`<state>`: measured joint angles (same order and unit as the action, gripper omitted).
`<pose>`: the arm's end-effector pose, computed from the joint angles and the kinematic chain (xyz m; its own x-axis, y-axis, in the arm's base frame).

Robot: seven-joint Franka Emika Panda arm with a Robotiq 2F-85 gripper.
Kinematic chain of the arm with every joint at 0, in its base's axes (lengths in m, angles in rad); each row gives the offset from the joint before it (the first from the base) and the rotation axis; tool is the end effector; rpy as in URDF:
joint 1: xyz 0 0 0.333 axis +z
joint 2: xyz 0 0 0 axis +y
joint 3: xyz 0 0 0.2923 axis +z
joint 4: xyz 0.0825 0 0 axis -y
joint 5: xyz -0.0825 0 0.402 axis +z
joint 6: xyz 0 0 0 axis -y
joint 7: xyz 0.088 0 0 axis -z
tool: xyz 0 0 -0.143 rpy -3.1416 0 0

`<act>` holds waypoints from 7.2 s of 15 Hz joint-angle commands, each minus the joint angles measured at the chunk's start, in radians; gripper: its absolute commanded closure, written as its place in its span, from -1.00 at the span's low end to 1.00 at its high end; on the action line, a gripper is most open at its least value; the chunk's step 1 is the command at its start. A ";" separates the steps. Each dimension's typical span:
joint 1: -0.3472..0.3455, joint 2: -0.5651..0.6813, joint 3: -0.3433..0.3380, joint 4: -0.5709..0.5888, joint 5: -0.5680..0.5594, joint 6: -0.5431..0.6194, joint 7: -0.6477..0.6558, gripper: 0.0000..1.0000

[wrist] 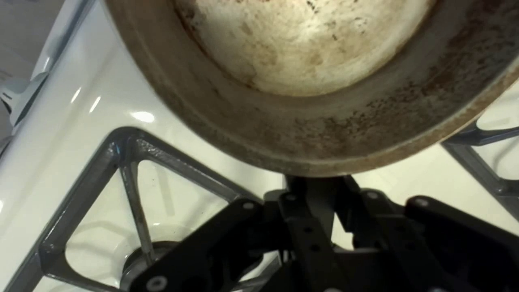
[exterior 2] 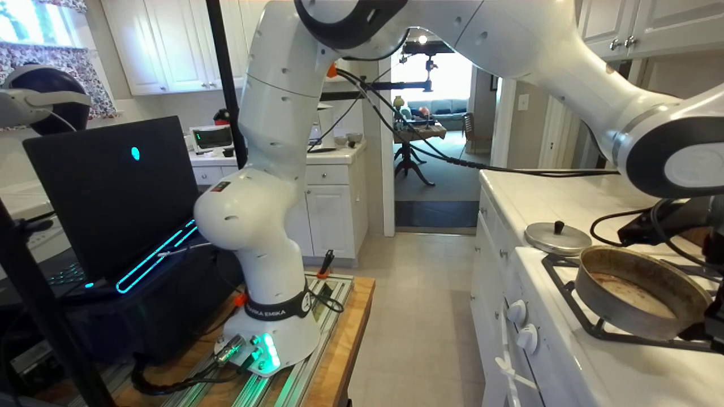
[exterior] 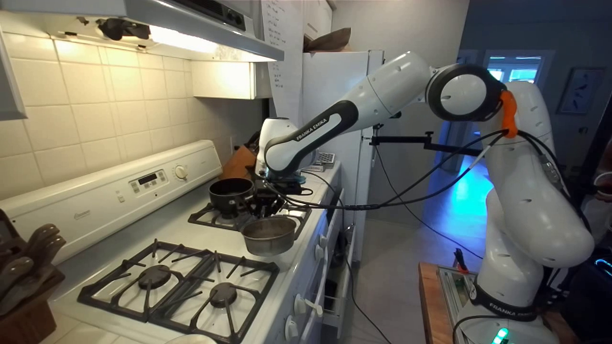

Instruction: Remove the silver lid from the silver pot, put it on the counter and move the pot to the right

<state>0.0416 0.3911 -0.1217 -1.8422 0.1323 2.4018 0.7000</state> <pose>0.6649 -0.0463 0.2652 0.6465 -0.7574 0.0921 -0.7422 -0.6523 -0.1537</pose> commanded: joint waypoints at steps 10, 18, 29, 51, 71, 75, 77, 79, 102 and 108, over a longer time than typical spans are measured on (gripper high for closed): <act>-0.056 -0.225 -0.088 -0.261 -0.058 0.183 0.076 0.88; -0.100 -0.214 -0.079 -0.250 -0.060 0.173 0.056 0.53; -0.141 -0.141 -0.130 -0.162 -0.060 0.194 0.145 0.88; -0.214 0.107 -0.158 0.114 -0.009 0.189 0.168 0.88; -0.230 0.247 -0.160 0.259 0.010 0.189 0.238 0.88; -0.232 0.259 -0.158 0.272 0.011 0.184 0.240 0.88; -0.231 0.261 -0.159 0.275 0.011 0.182 0.242 0.88; -0.231 0.264 -0.160 0.279 0.010 0.180 0.247 0.88; -0.225 0.268 -0.171 0.290 0.001 0.181 0.278 -0.69; -0.214 0.240 -0.178 0.269 -0.010 0.176 0.279 -1.00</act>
<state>-0.1844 0.6399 -0.2874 -1.5783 0.1158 2.5854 0.9557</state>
